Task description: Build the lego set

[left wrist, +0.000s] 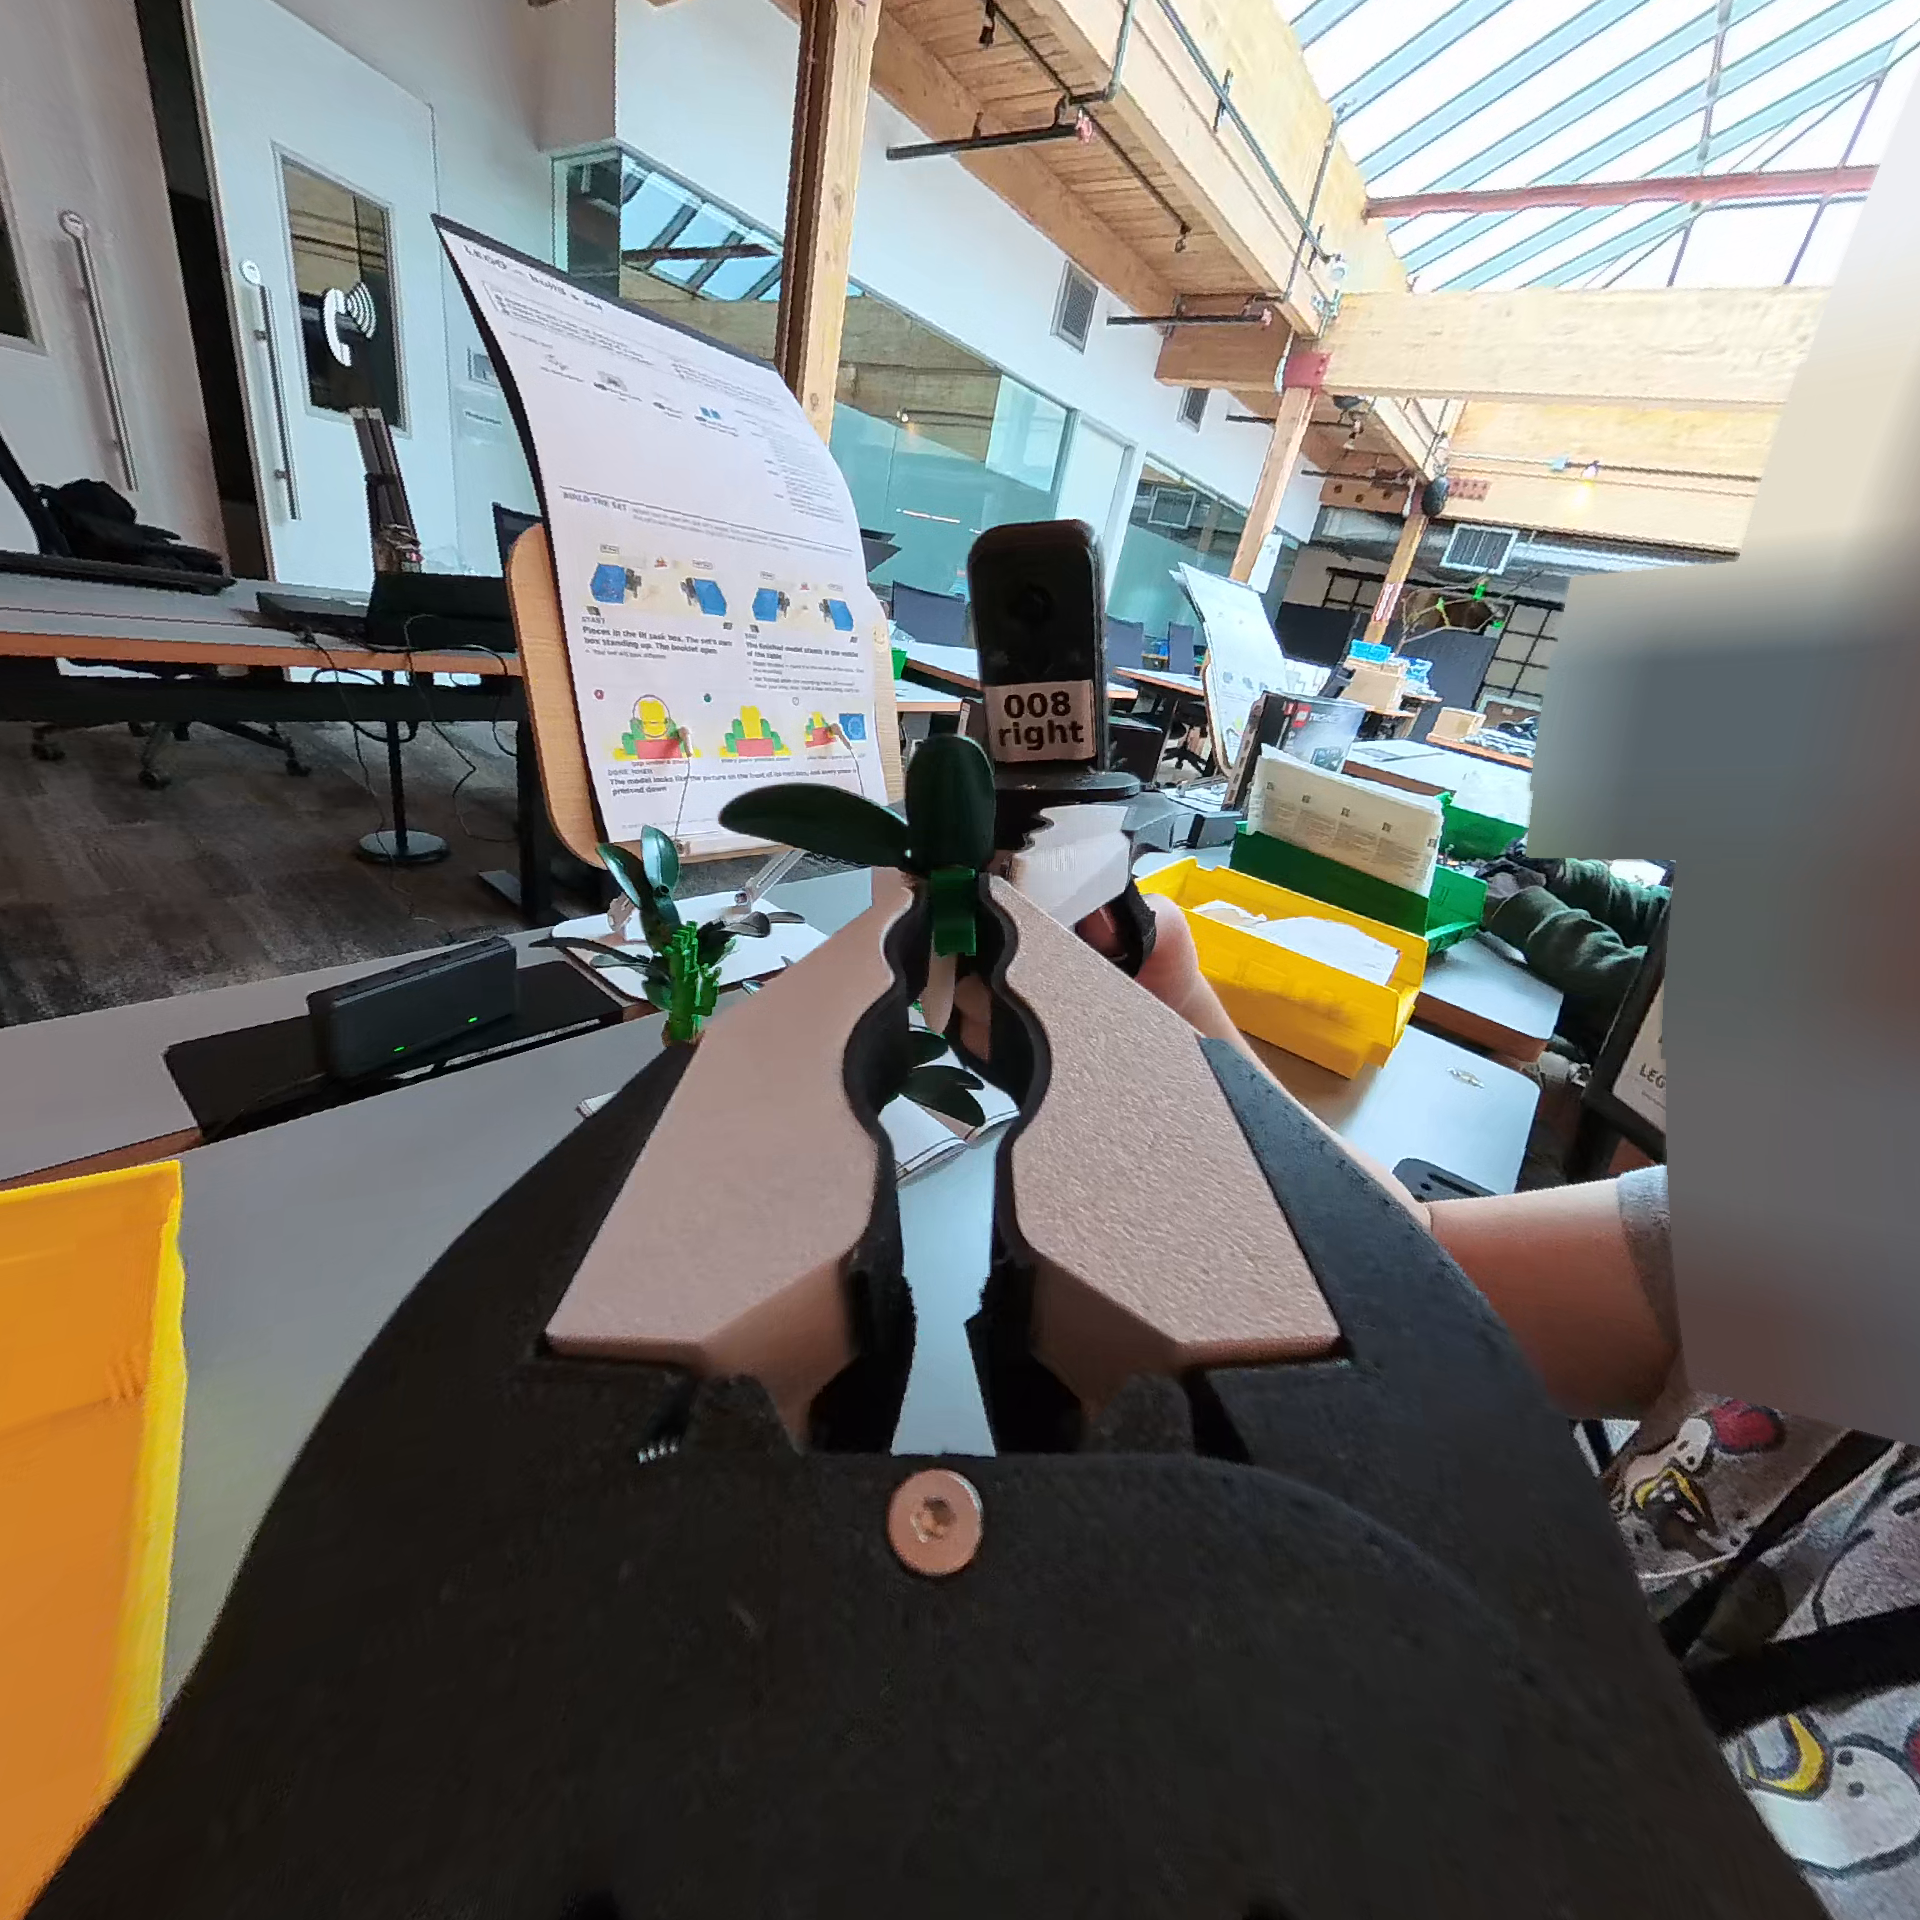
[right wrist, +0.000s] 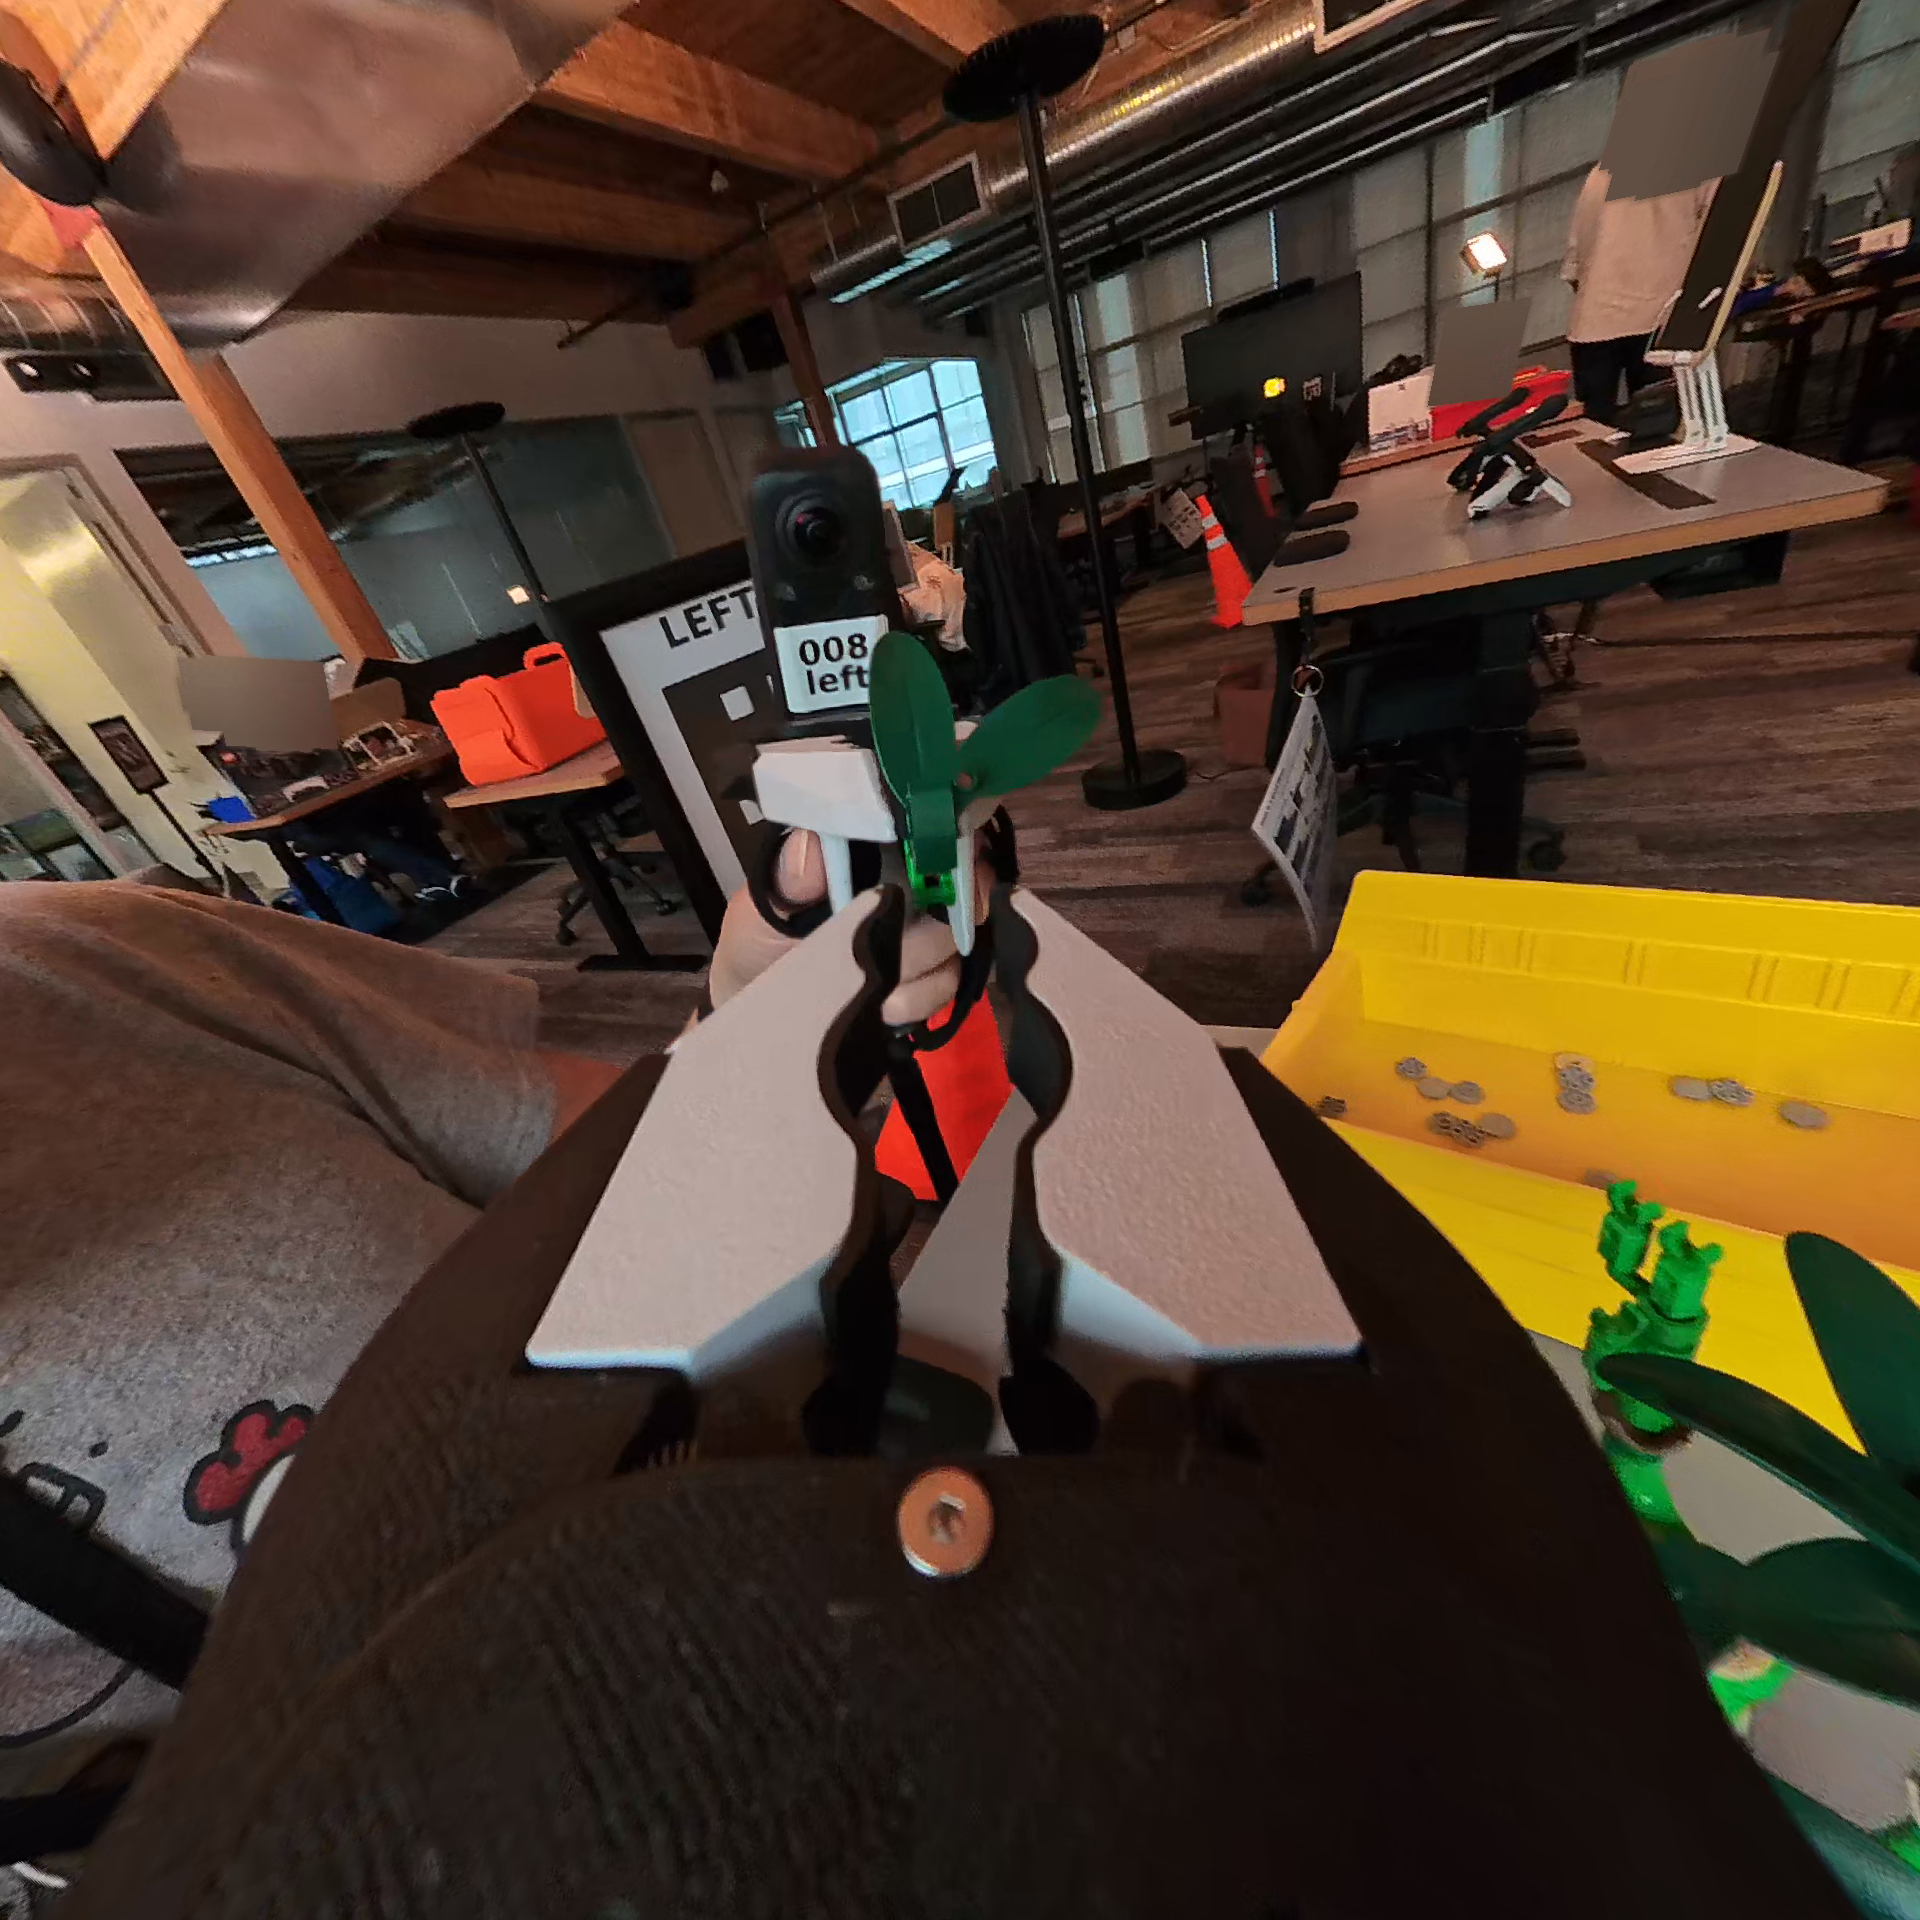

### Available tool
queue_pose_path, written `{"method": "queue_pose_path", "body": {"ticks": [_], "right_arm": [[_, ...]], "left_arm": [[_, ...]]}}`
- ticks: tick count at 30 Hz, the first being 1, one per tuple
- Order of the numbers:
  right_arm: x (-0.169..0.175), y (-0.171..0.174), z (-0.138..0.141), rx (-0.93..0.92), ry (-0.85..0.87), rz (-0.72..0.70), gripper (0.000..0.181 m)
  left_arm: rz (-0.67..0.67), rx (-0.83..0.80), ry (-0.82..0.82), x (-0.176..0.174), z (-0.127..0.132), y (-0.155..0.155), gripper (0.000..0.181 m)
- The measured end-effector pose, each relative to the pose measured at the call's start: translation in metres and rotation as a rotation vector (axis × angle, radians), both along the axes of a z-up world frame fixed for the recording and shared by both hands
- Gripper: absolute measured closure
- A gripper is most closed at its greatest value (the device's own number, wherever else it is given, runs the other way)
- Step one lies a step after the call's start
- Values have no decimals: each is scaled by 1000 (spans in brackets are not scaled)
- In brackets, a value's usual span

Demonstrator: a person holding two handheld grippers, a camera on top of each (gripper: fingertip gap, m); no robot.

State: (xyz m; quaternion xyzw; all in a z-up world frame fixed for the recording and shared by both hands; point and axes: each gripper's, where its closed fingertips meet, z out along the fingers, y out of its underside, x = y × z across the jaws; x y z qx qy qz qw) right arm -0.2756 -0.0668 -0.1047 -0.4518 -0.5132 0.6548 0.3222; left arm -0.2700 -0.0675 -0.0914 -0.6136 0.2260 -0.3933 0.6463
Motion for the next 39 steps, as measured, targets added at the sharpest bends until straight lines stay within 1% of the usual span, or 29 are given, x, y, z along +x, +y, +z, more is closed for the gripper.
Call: {"method": "queue_pose_path", "body": {"ticks": [3,4,8,10,13,21,22,24,26,27,28,29,30,31,33,35,37,39], "right_arm": [[0,-1,0,-7,6,12,170],[1,-2,1,-1,12,21,175],[2,-2,-2,37,-9,13,175],[3,-2,-6,60,-36,11,175],[5,-3,-10,99,-59,12,175],[4,0,-15,123,-76,-1,175],[4,3,-15,131,-76,-21,174],[11,17,-15,177,-88,-95,162],[27,41,-18,296,-127,-229,151],[37,54,-23,373,-167,-298,147],[45,66,-26,422,-202,-365,146],[52,73,-28,448,-230,-401,149],[55,75,-31,455,-256,-402,156],[56,75,-35,454,-277,-385,159],[51,78,-42,479,-328,-361,159],[45,86,-47,512,-392,-335,158],[39,92,-46,505,-435,-311,156],[32,95,-42,494,-442,-284,156]], "left_arm": [[-1,7,-7,2,0,1,176],[0,8,-10,3,0,1,176],[0,15,12,5,-3,2,176],[-12,2,52,9,-8,1,171],[-16,-4,89,11,-14,2,176],[-45,8,96,11,-19,4,176],[-38,18,90,9,-19,7,176],[9,56,65,-1,-18,18,176],[42,109,13,-13,-16,32,176],[35,134,-18,-17,-16,37,176],[22,154,-43,-19,-17,43,176],[21,159,-63,-22,-21,50,176],[27,148,-79,-24,-27,58,176],[24,131,-94,-25,-32,66,176],[-9,116,-126,-20,-38,75,176],[-28,137,-145,-16,-38,80,176],[-36,165,-149,-12,-35,85,176],[-44,155,-139,-7,-35,91,175]]}}
